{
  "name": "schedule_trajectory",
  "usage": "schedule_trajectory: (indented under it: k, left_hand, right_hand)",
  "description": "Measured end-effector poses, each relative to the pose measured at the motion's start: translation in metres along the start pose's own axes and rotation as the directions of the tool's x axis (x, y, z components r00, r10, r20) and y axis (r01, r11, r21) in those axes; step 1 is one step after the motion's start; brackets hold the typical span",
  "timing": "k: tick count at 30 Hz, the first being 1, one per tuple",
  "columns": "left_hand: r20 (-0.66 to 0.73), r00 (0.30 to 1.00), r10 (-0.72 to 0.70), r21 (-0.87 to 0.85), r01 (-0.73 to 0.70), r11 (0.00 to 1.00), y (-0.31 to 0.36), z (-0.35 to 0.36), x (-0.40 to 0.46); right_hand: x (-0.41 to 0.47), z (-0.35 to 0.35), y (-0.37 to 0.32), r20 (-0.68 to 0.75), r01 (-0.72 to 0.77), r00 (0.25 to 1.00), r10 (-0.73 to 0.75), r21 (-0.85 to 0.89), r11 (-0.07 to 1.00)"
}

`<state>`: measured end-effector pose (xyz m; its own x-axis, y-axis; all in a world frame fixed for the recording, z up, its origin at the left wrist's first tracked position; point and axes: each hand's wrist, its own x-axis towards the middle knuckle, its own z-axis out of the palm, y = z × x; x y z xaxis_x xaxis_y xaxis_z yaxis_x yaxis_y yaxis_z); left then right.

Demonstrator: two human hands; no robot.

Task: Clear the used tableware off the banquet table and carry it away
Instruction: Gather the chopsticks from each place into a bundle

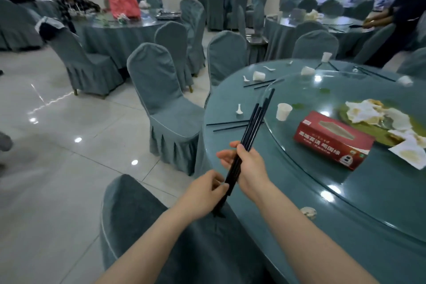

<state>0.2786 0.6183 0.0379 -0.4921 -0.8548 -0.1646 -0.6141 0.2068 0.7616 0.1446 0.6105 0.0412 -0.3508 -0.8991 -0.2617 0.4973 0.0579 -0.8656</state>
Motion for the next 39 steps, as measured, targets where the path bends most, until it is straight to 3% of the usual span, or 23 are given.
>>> schedule_trajectory:
  k: [3,6,8,17,23,27,31,35,39]
  left_hand:
    - [0.064,0.997,0.044,-0.087,-0.038,0.995,-0.022,-0.026,0.008]
    - [0.097,0.995,0.038,-0.355,-0.001,0.935,-0.044,-0.050,0.018]
    - [0.081,0.996,0.040,-0.418,-0.002,0.908,-0.055,-0.064,0.026]
    - [0.055,0.990,0.130,-0.263,-0.111,0.958,-0.069,-0.096,0.033]
    - [0.030,0.997,0.077,-0.386,-0.059,0.921,-0.077,-0.094,0.026]
    - [0.061,0.994,0.094,-0.270,-0.074,0.960,-0.099,-0.110,0.026]
    - [0.163,0.982,0.100,-0.261,-0.055,0.964,-0.132,-0.152,0.037]
    - [0.295,0.953,0.074,-0.222,-0.007,0.975,-0.179,-0.217,0.053]
    - [0.314,0.949,0.037,-0.182,0.022,0.983,-0.227,-0.291,0.074]
  right_hand:
    - [0.003,0.034,0.010,0.027,0.015,0.999,-0.017,0.104,0.994]
    - [0.009,0.062,0.020,0.043,0.062,0.997,-0.066,0.080,0.995]
    - [0.014,0.078,0.024,0.034,0.096,0.995,-0.098,0.056,0.994]
    - [0.009,0.105,0.049,-0.012,0.193,0.979,-0.202,-0.248,0.949]
    - [0.015,0.108,0.058,0.090,0.204,0.979,-0.184,-0.315,0.927]
    - [0.023,0.120,0.066,0.180,0.147,0.980,-0.081,-0.395,0.907]
    - [0.055,0.148,0.058,0.075,0.065,0.995,-0.059,-0.071,0.995]
    - [0.105,0.198,0.041,-0.084,0.048,0.996,-0.022,0.329,0.943]
    - [0.150,0.270,0.057,-0.125,0.078,0.992,-0.029,0.405,0.911]
